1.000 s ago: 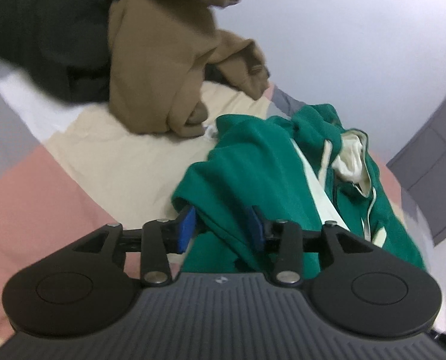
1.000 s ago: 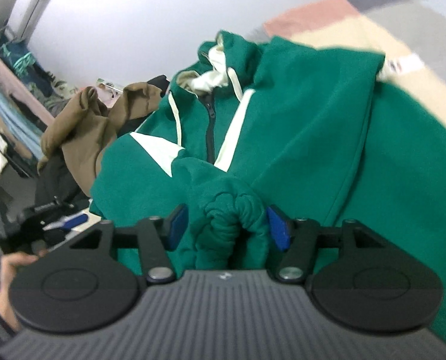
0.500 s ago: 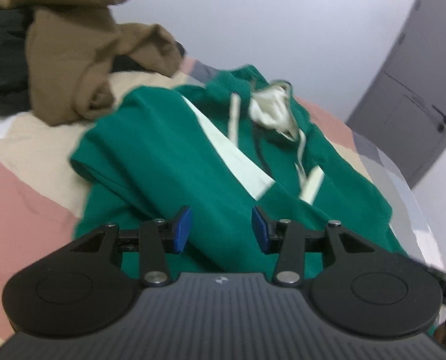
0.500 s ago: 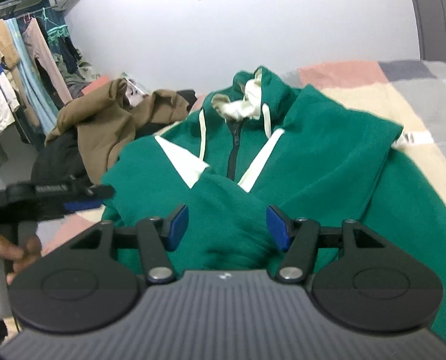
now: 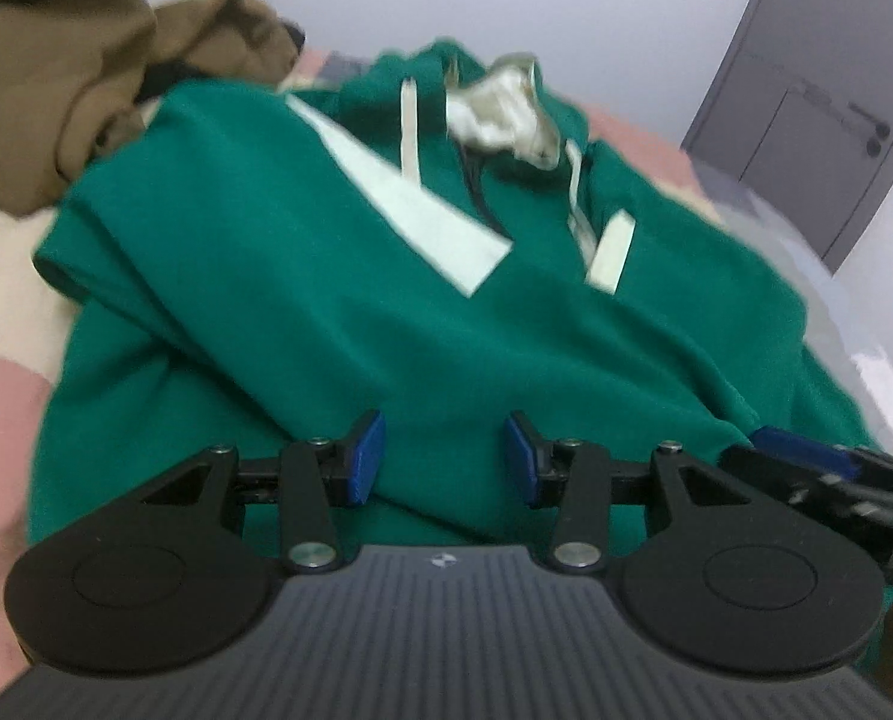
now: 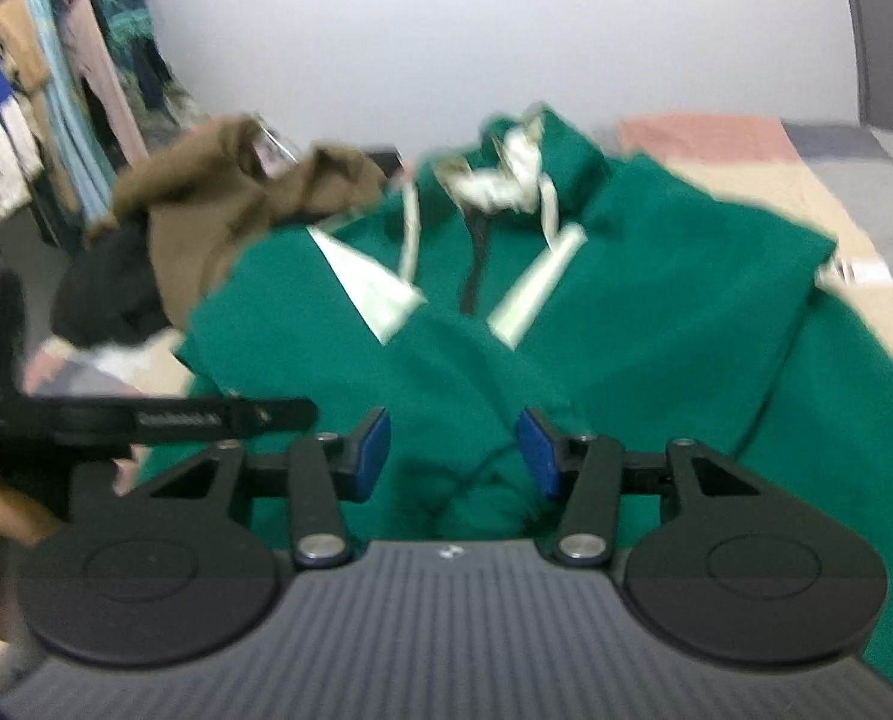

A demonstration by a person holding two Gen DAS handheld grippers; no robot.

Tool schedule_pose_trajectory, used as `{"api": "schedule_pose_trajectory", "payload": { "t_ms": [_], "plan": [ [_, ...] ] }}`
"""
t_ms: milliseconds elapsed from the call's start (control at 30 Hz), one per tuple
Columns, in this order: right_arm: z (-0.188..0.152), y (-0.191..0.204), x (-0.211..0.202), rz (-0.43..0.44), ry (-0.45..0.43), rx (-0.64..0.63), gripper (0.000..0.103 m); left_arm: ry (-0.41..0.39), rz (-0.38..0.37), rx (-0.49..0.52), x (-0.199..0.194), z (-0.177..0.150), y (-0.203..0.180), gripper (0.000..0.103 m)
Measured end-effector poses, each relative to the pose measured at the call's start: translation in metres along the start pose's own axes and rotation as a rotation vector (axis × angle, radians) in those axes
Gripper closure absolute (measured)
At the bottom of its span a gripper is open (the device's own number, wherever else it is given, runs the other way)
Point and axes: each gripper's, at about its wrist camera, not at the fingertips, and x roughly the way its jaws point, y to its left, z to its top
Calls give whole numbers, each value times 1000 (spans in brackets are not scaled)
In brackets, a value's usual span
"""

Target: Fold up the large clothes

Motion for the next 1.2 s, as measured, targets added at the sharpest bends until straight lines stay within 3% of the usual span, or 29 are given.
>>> {"api": "schedule_pose_trajectory", "payload": {
  "t_ms": [67,233,300,400,533,700,867,1100,1200],
  "plan": [
    [-8,-2,13,-18,36,-6,53,15,3,3,7,-2,1,53],
    [-2,-2,11,-13,18,16,52,-1,-38,-18,-3,3,4,53],
    [6,-8,3,9,-2,59,51,-22,-55,-30,-14,11,5,47],
    [27,-17,-10,55,-48,128,50,-67,-72,-15,-30,33,4,45],
    [71,-20,-4,66,-82,90,48,-123,-68,-50,-33,79,7,41],
    [130,-33,39,53,-127,39,20,-148,-29,-69,23,151,21,39],
    [177,-53,114,29,-136,14,21,-183,-10,-176,93,212,55,39],
    [246,-93,220,38,-131,189,21,-152,-96,-337,187,278,106,39],
    [269,-106,266,82,-79,283,21,-114,-76,-303,222,299,106,39]
  ]
}}
